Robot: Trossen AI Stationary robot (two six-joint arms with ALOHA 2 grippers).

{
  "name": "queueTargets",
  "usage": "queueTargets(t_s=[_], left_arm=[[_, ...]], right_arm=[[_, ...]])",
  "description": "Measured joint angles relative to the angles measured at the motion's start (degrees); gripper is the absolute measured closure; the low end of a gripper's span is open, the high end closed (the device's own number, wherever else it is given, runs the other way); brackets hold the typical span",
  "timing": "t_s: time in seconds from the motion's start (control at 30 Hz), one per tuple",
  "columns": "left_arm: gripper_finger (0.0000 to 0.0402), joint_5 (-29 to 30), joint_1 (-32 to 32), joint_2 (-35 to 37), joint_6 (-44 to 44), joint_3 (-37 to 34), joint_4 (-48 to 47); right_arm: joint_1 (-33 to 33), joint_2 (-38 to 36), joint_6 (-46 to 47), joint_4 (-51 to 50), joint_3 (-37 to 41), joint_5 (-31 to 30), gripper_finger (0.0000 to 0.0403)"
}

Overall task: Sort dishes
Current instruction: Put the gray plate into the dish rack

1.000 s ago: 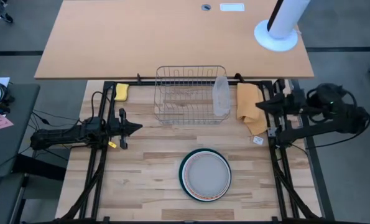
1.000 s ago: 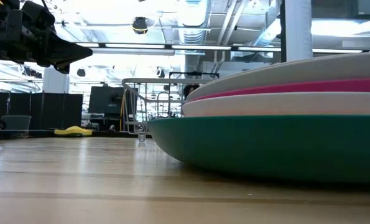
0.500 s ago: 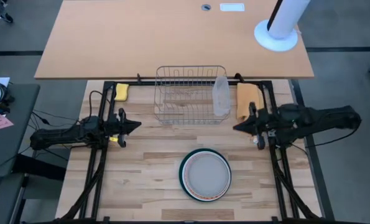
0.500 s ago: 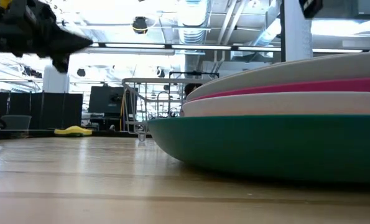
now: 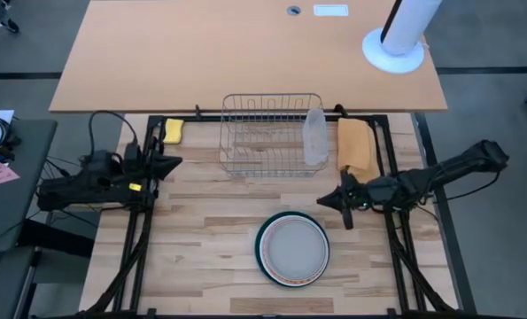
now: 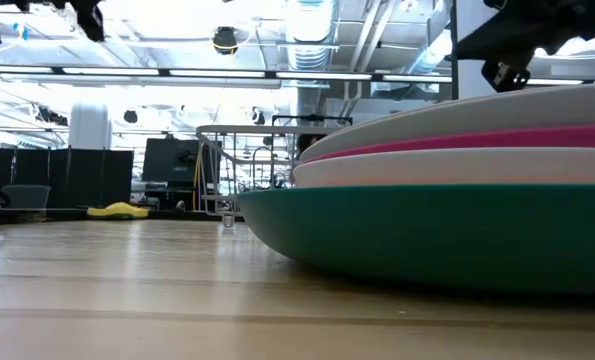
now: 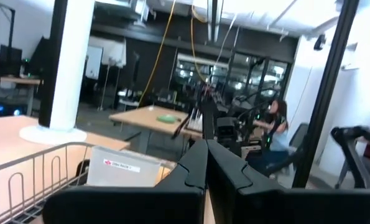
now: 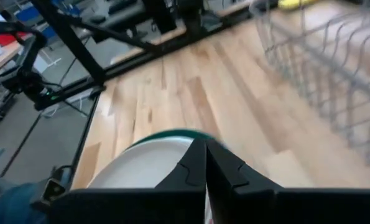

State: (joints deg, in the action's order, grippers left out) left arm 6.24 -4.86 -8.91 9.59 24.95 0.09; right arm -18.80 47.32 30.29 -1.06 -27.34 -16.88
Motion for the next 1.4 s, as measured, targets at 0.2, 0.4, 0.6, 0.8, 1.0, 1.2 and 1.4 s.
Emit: queueTargets(t_s=[0.2,0.4,0.6,0.8,1.0,1.2,1.4], left_arm=[[0.0401,-5.37,0.02,-11.40,1.46,3.43,-0.38],[0.0401,-14.45,3.99,-25.15,4.22,4.84,1.84],[0.0401,-14.48,14.98,-41.02,0.84,7.84,12.45],[0.0402,-8.09,23.88,-57.23,-3.24,15.76,12.95],[0.0402,-4.72,27.59,-71.69,-2.18,25.40,9.25],[0.0402,-3.83,28.89,-83.19,1.54,34.57,1.86],[0.0401,-0.58,29.56,-91.55,3.22,40.40,-3.50]], right_arm=[[-4.70,6.52,5.97,-2.17,-3.47,-0.02,0.0375],[-9.92,12.39,11.73,-10.52,-8.80,0.00,0.0369],[-15.17,17.13,15.61,-14.01,-12.50,-1.59,0.0369],[-18.63,21.11,16.42,-14.13,-14.96,-3.93,0.0369],[-18.51,23.45,15.93,-13.96,-17.91,-5.97,0.0369],[-18.22,25.66,17.39,-13.50,-18.50,-5.97,0.0369],[-19.63,28.82,21.55,-13.79,-18.50,-5.90,0.0369]])
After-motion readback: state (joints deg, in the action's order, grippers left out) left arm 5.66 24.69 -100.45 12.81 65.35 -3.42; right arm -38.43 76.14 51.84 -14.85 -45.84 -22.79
